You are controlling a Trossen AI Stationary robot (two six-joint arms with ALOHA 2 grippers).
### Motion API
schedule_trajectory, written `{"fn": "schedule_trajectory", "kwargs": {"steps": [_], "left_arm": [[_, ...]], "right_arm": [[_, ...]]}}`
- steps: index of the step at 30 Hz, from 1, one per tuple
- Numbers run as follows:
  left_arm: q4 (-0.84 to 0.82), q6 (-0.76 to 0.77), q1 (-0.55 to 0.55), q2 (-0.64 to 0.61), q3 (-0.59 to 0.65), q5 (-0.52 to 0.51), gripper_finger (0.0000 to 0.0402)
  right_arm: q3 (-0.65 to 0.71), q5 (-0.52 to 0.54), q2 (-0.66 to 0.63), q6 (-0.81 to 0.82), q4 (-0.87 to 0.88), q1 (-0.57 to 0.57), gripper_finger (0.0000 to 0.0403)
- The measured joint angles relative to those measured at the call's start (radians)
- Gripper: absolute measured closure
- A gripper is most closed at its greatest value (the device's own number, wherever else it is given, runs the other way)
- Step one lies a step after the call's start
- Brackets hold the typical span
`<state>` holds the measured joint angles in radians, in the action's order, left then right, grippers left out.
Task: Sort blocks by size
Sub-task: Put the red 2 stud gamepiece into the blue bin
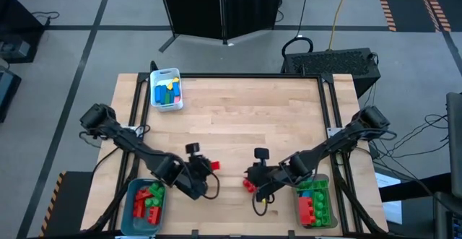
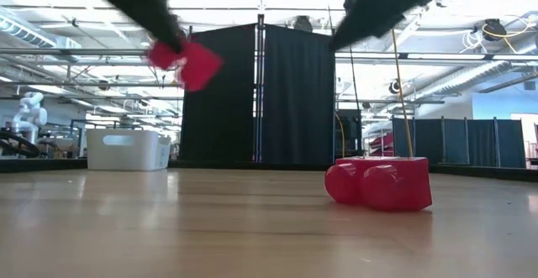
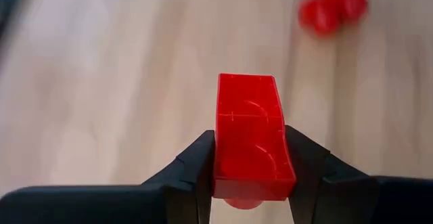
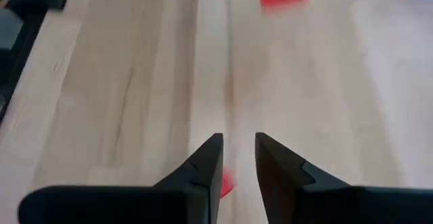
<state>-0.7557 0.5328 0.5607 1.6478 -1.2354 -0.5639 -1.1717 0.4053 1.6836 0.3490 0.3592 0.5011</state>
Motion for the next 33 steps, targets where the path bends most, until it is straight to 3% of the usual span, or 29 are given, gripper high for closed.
{"fn": "schedule_trajectory", "kwargs": {"steps": [8, 15, 22, 29, 33], "left_arm": [[-0.318, 0.400, 0.082, -0.026, 0.000, 0.333, 0.0283], [-0.499, 0.595, 0.185, -0.026, 0.000, 0.577, 0.0283], [-0.514, 0.639, 0.249, -0.029, -0.028, 0.634, 0.0284], [-0.638, 0.636, 0.252, -0.030, -0.113, 0.536, 0.0284], [-0.684, 0.640, 0.261, -0.030, -0.142, 0.556, 0.0284]], "right_arm": [[0.000, -0.175, 0.063, 0.059, 0.050, -0.001, 0.0330], [0.000, -0.285, 0.079, 0.173, 0.110, -0.001, 0.0330], [0.000, -0.277, 0.079, 0.192, 0.175, -0.004, 0.0330], [0.000, -0.274, 0.079, 0.196, 0.168, -0.012, 0.0330], [0.000, -0.273, 0.079, 0.189, 0.170, -0.010, 0.0330]]}}
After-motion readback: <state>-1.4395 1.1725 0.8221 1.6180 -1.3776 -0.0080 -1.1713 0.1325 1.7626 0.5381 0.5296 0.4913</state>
